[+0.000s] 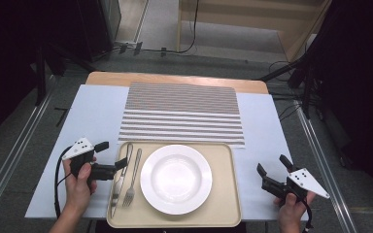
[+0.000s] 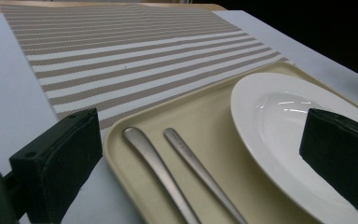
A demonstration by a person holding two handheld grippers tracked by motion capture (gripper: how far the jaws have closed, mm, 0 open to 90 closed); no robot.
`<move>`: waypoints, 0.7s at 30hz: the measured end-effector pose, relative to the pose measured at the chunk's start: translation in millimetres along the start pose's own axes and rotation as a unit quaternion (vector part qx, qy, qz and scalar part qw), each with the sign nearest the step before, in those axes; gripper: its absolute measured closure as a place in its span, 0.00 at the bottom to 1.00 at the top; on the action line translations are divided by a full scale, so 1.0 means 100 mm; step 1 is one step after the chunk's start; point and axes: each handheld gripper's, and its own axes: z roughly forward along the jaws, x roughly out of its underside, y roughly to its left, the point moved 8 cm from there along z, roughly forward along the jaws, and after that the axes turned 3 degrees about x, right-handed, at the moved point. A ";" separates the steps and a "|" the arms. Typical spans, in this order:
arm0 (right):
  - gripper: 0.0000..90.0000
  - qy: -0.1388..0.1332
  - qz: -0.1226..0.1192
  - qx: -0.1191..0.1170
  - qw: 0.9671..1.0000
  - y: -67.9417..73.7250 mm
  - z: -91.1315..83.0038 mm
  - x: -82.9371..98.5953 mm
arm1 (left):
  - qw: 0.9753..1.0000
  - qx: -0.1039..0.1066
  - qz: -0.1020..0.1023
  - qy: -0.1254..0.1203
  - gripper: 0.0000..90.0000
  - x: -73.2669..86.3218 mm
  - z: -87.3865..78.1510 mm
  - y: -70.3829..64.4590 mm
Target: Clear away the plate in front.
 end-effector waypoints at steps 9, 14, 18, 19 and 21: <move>0.15 0.001 0.001 0.003 1.000 -0.01 0.01 0.01 | 0.999 -0.030 0.007 -0.007 0.00 0.10 -0.19 0.18; 0.15 0.002 0.001 0.004 1.000 -0.01 0.01 0.01 | 0.999 -0.050 0.008 -0.010 0.00 0.15 -0.29 0.30; 0.15 0.002 0.001 0.004 1.000 -0.01 0.01 0.01 | 0.998 -0.064 0.013 -0.012 0.00 0.18 -0.37 0.36; 0.15 0.002 0.001 0.005 1.000 -0.01 0.01 0.01 | 0.997 -0.069 0.013 -0.012 0.00 0.18 -0.39 0.38; 0.15 0.002 0.001 0.004 1.000 -0.01 0.01 0.01 | 0.997 -0.073 0.012 -0.013 0.00 0.20 -0.43 0.41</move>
